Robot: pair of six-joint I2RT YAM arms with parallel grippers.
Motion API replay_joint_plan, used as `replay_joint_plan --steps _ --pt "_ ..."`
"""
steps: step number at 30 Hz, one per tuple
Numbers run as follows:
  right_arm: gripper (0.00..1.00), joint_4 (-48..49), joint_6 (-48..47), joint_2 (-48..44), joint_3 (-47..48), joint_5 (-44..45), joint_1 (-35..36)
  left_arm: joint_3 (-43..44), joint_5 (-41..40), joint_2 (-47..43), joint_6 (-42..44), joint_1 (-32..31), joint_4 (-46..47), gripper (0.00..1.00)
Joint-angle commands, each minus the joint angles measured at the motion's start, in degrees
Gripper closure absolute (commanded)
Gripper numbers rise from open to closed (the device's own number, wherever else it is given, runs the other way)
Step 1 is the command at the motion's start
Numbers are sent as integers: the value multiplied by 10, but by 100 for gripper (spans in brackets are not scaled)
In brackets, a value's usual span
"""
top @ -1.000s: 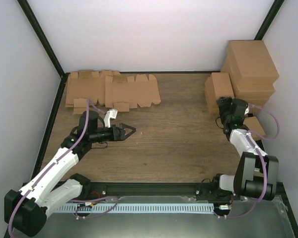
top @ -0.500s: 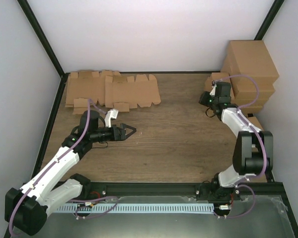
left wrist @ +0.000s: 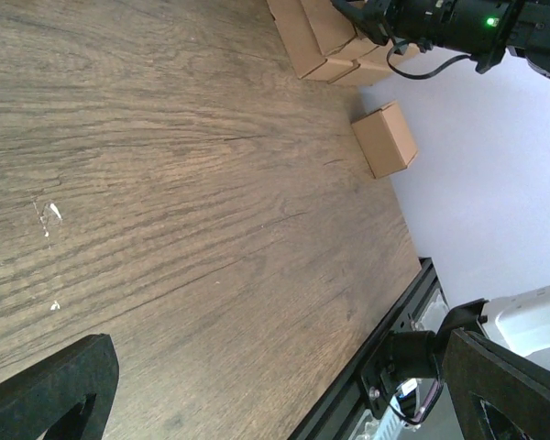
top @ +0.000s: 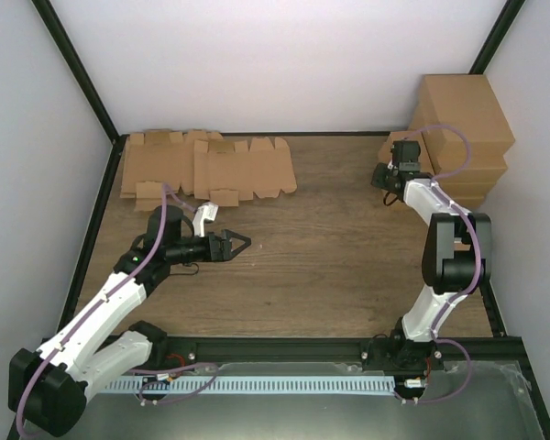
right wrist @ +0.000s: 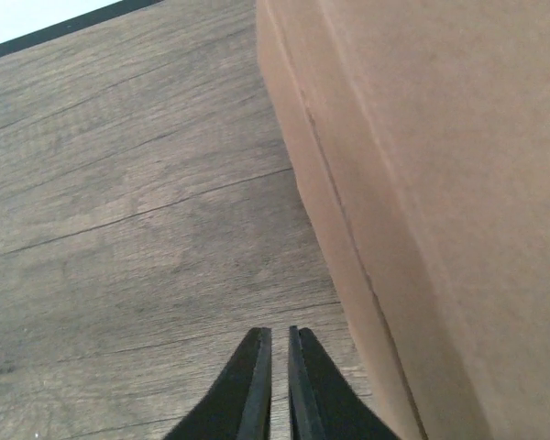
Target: Fold the paper box
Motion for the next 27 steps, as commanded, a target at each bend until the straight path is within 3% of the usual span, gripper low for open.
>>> replay_joint_plan --steps 1,6,8,12,20,22,27 --pt "84 -6 -19 -6 28 -43 -2 -4 -2 0 8 -1 6 0" --pt "54 86 -41 -115 -71 -194 20 4 -34 -2 25 -1 -3 0" --pt "38 130 -44 -180 -130 -249 28 9 -58 -8 37 -1 -7 0" --pt "13 213 -14 -326 -276 -268 32 1 -101 -35 55 -1 6 0" --pt "3 337 14 -626 -535 -166 32 -75 -230 -143 58 -1 65 0" --pt "2 333 -12 -699 -580 -165 32 -103 -278 -177 58 -1 82 0" --pt "0 252 37 -845 -641 -120 32 -174 -391 -263 59 -1 109 0"
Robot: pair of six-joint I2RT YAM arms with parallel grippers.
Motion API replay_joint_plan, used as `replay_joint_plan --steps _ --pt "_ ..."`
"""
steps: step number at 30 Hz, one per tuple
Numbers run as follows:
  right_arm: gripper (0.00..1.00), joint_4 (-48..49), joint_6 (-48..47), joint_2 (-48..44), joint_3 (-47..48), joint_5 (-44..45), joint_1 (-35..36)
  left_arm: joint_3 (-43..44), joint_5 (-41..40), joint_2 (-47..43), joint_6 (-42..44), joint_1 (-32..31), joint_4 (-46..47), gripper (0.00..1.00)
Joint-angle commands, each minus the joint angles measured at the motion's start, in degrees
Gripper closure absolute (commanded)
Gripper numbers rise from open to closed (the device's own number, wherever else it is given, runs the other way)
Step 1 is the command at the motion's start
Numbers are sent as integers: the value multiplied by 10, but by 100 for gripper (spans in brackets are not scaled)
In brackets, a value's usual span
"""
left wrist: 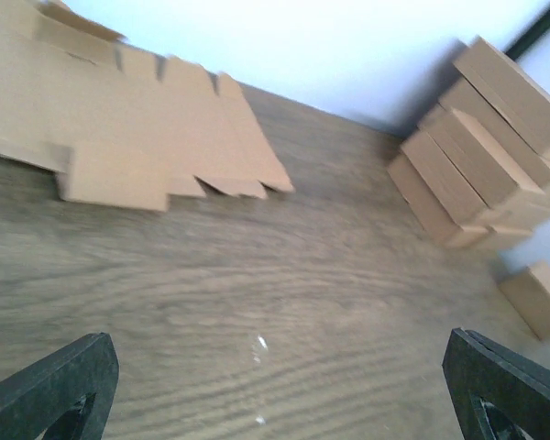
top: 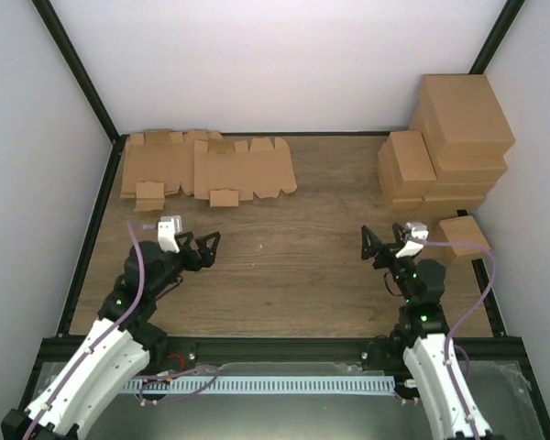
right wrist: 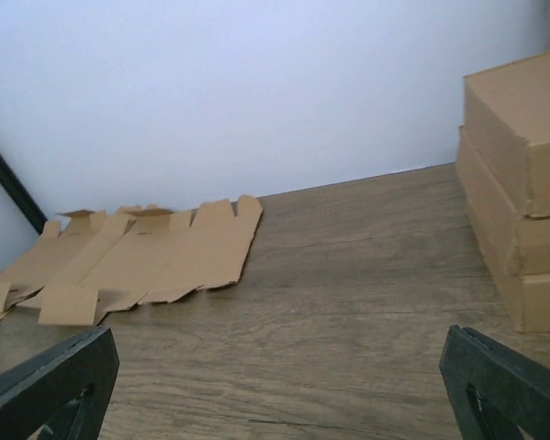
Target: Fold the paper box
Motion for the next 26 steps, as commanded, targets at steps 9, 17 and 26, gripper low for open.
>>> replay_joint_plan --steps 9,17,26 --pt "0 -148 44 -174 -4 124 0 -144 -349 -162 99 -1 118 0" --pt "0 -154 54 -169 -2 149 0 -156 -420 -215 111 0 107 0" --pt "0 -156 62 -163 0 157 0 -182 -409 -305 116 0 73 0"
